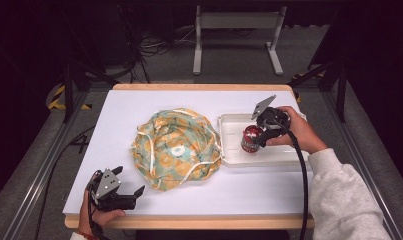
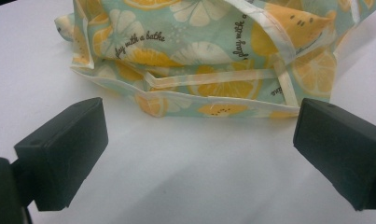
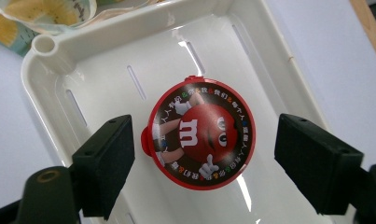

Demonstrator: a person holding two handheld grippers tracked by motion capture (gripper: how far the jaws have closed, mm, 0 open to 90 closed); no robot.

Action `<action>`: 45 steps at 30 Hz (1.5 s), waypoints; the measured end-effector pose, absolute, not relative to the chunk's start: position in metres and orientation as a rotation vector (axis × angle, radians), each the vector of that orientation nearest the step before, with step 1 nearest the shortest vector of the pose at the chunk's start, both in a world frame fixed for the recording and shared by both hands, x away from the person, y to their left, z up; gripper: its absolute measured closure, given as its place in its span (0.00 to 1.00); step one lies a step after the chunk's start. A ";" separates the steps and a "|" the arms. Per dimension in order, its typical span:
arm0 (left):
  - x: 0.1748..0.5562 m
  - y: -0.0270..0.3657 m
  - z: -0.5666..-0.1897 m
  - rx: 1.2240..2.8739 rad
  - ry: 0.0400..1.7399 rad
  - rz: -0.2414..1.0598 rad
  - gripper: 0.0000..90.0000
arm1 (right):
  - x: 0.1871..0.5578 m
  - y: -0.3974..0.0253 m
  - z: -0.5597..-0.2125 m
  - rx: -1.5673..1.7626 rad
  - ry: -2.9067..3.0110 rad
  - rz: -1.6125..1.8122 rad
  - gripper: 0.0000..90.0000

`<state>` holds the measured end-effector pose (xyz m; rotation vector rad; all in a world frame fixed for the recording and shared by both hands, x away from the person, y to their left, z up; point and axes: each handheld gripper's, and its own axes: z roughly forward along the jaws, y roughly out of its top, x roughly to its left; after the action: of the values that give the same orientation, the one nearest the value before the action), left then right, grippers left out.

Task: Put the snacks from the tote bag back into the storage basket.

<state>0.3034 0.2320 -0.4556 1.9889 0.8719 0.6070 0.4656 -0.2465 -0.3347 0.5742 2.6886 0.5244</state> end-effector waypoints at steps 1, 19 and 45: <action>0.303 0.232 -0.456 1.990 0.872 0.607 0.04 | 0.464 -0.247 -0.334 0.585 2.683 0.535 0.21; 0.303 0.231 -0.455 1.990 0.867 0.604 0.04 | 0.438 -0.260 -0.328 0.640 2.546 0.630 0.13; 0.304 0.229 -0.455 1.997 0.867 0.595 0.04 | 0.401 -0.287 -0.340 0.676 2.454 0.695 0.13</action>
<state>0.3037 0.2292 -0.4554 1.9967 0.8669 0.5947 0.4010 -0.2872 -0.3403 0.6762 2.4539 0.6950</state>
